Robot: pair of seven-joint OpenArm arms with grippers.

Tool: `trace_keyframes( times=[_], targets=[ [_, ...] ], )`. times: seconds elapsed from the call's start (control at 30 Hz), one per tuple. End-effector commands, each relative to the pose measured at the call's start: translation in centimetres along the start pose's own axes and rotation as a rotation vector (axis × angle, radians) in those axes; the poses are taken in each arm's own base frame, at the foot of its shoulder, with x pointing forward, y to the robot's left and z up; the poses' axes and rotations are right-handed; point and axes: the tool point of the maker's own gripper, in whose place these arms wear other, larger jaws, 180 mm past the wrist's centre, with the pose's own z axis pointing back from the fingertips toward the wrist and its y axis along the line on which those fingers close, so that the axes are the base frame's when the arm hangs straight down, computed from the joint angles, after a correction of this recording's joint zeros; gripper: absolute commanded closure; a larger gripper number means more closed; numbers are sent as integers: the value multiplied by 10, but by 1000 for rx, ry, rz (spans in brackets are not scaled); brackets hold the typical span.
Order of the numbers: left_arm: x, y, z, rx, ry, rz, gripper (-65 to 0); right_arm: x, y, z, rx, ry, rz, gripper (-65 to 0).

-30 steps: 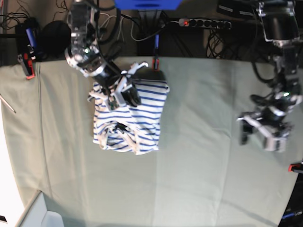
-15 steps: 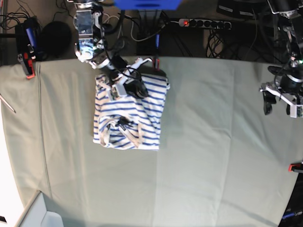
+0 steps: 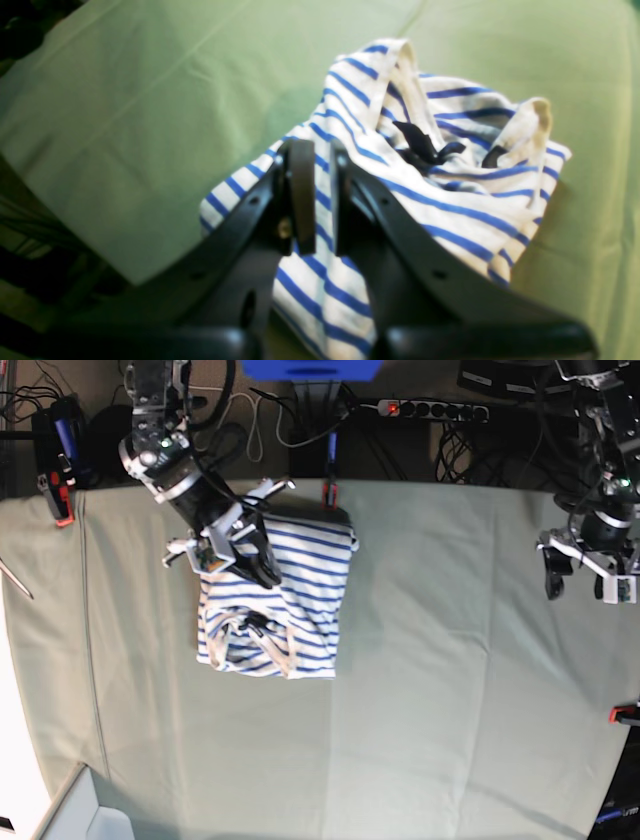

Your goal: Layout the t-shirt on the table in an organized manner, then fold the t-shirt properly

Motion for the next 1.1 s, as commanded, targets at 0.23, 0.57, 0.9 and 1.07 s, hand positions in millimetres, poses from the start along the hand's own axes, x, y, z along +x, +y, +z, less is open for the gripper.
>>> trace_keyframes(
  times=[0.23,0.57,0.9,1.07],
  targets=[
    [-24,-2,17,-3,34,7,-477,-51,-34,-4,-77,86,-127,-40],
    [-100,-11,61,12,200,69,-219,23,-28,57,-158,-151,-148,-40],
    [-171,-49,98,24,340,226,0,-94,18,122,-126,176,-311,0],
    [-208,-73,95,4,422,310,0,-164,27,141,-96,327,-404,0]
  ],
)
